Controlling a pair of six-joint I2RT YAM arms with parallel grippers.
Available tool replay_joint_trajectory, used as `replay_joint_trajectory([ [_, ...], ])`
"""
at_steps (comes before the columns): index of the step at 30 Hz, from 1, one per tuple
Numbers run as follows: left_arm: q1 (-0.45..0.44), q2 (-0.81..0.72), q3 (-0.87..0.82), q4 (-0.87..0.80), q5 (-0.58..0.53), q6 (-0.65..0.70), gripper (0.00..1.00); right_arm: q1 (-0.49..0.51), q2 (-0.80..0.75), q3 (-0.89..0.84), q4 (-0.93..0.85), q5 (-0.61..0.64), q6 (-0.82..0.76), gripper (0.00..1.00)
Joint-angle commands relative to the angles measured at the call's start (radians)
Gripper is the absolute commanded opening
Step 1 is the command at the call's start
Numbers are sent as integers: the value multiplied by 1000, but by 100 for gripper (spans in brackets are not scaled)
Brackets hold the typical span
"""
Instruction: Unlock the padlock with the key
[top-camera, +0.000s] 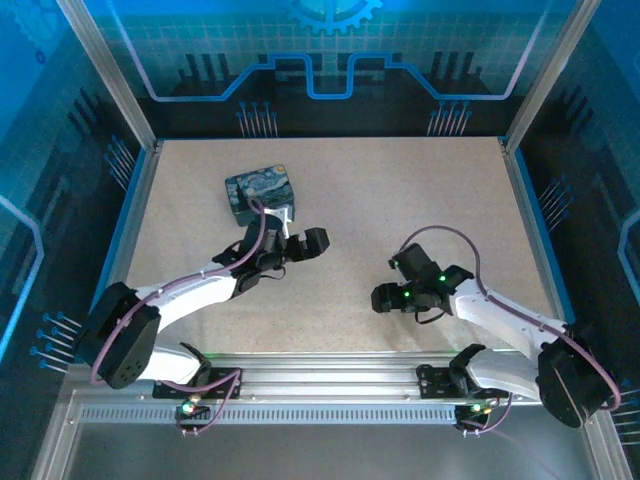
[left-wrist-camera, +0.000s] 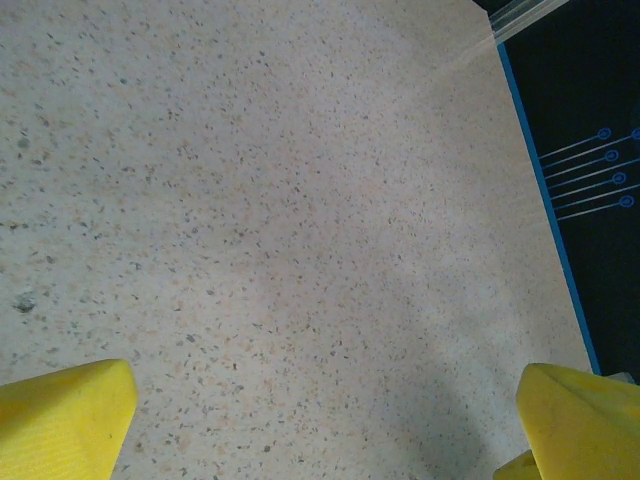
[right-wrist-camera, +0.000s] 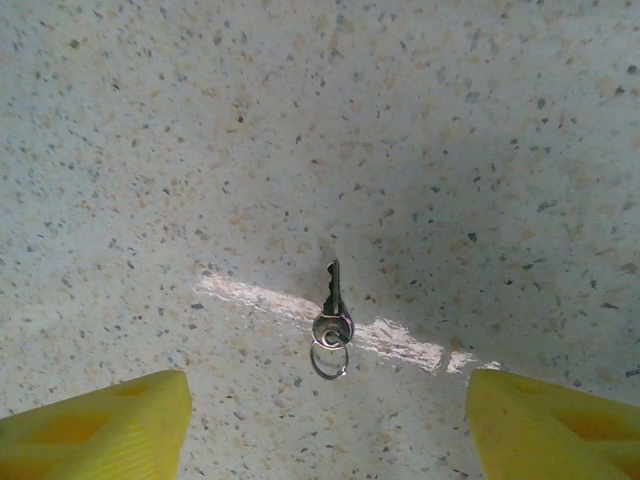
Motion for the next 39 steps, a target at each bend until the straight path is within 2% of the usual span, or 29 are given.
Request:
replay_joint_trajectory([
  [1, -9, 21, 15, 52, 25, -23, 99, 16, 29, -14, 13, -30, 41, 70],
  [17, -9, 12, 11, 38, 11, -5, 99, 50, 140, -10, 35, -47, 86, 46],
  [39, -10, -24, 13, 13, -7, 16, 99, 70, 204, 10, 65, -22, 114, 30],
])
